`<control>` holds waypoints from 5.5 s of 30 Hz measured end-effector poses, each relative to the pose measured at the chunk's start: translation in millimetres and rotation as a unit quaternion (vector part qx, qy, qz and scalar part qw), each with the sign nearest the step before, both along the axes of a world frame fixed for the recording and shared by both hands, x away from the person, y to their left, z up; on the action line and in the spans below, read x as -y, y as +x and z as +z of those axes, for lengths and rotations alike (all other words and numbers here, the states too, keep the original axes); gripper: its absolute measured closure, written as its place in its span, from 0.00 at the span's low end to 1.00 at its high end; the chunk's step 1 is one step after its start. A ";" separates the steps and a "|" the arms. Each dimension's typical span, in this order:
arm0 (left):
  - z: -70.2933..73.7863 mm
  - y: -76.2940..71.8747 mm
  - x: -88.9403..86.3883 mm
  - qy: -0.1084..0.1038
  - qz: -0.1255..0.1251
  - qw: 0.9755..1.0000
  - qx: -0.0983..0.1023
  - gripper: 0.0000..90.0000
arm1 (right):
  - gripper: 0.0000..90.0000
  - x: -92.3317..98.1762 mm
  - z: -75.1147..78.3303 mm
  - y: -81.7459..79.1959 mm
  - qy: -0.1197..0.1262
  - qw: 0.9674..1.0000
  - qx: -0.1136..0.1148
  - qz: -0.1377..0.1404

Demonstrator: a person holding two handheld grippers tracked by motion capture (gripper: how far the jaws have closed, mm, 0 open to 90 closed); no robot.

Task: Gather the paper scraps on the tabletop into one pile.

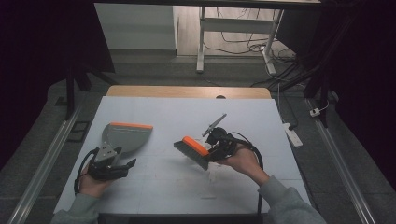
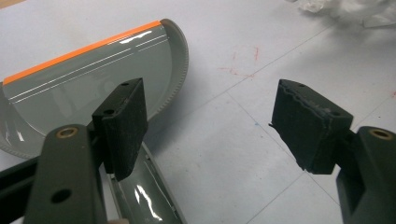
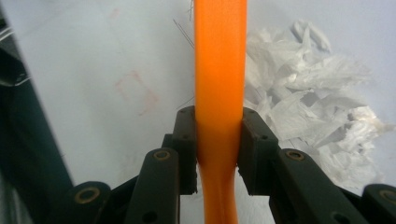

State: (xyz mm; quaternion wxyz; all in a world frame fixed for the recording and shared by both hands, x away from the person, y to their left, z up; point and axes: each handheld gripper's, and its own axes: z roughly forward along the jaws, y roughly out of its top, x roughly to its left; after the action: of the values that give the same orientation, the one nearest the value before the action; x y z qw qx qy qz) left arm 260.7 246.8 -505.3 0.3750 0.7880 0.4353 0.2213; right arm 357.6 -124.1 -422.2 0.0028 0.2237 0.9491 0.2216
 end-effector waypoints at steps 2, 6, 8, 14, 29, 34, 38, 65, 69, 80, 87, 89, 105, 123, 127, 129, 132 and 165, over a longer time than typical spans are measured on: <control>0.3 -0.5 0.4 0.000 0.000 1.000 0.001 0.30 | 0.79 4.5 7.4 -6.1 0.008 1.000 0.003 0.014; 0.3 -0.6 0.5 0.001 0.001 1.000 0.001 0.30 | 0.79 6.6 9.7 -25.9 -0.013 0.998 -0.007 0.060; 0.4 -0.7 0.3 0.001 0.001 1.000 0.002 0.30 | 0.79 6.3 6.4 -37.9 -0.025 0.996 -0.016 0.083; 0.3 -0.8 0.8 0.000 0.002 1.000 0.002 0.30 | 0.79 9.4 -4.9 -61.0 -0.050 0.991 -0.040 0.116; 0.1 -0.8 0.2 0.002 0.002 1.000 0.002 0.30 | 0.79 -8.3 -27.2 -59.1 -0.098 0.986 -0.027 0.130; 0.0 -0.8 -0.1 0.000 0.004 1.000 0.002 0.30 | 0.79 -6.4 -21.0 -34.8 -0.115 0.988 0.037 0.098; -0.1 -0.7 -0.9 -0.001 0.004 1.000 0.002 0.30 | 0.79 1.8 -18.6 -14.1 -0.104 0.991 0.051 0.060; -0.5 -0.5 -0.4 0.002 0.004 1.000 0.002 0.31 | 0.79 10.3 -20.7 -3.5 -0.087 0.994 0.044 0.042; -0.7 -0.2 0.0 0.002 0.003 1.000 0.000 0.31 | 0.79 18.6 -6.0 -8.8 -0.035 0.997 0.054 0.033; -0.8 -1.2 1.4 0.005 -0.001 1.000 0.000 0.31 | 0.79 78.8 22.9 7.7 0.014 0.985 0.088 -0.149; -1.1 -1.2 2.0 0.007 -0.002 1.000 0.001 0.31 | 0.79 93.9 -14.4 36.5 -0.046 0.974 0.065 -0.213; -1.1 -1.2 1.6 0.006 -0.002 1.000 0.001 0.31 | 0.79 91.4 -21.7 40.9 -0.045 0.974 0.061 -0.216; -0.7 -1.6 1.9 0.006 0.000 1.000 0.001 0.31 | 0.79 95.3 5.4 21.8 0.067 0.975 0.080 -0.197; -0.4 -2.0 2.9 0.009 0.000 1.000 0.000 0.31 | 0.79 138.2 -19.3 -9.7 0.084 0.972 0.110 -0.191; -0.5 -1.9 3.5 0.010 0.000 1.000 0.000 0.31 | 0.79 149.1 -25.5 -15.8 0.088 0.970 0.115 -0.194; -0.5 -1.8 3.6 0.011 0.000 1.000 -0.001 0.31 | 0.79 153.6 -26.5 -18.2 0.092 0.969 0.117 -0.196; -0.5 -2.0 4.0 0.012 0.000 1.000 -0.001 0.30 | 0.79 158.6 -27.5 -21.5 0.096 0.968 0.119 -0.199; -0.5 -2.8 5.5 0.014 -0.001 1.000 -0.002 0.30 | 0.79 180.1 -47.3 -38.5 0.136 0.958 0.160 -0.194</control>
State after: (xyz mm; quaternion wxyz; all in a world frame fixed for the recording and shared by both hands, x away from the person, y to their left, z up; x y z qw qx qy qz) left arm 257.9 241.4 -505.8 0.3631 0.7942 0.4321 0.2252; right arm 319.1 -304.2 -469.4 0.1673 0.3632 0.8357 0.3764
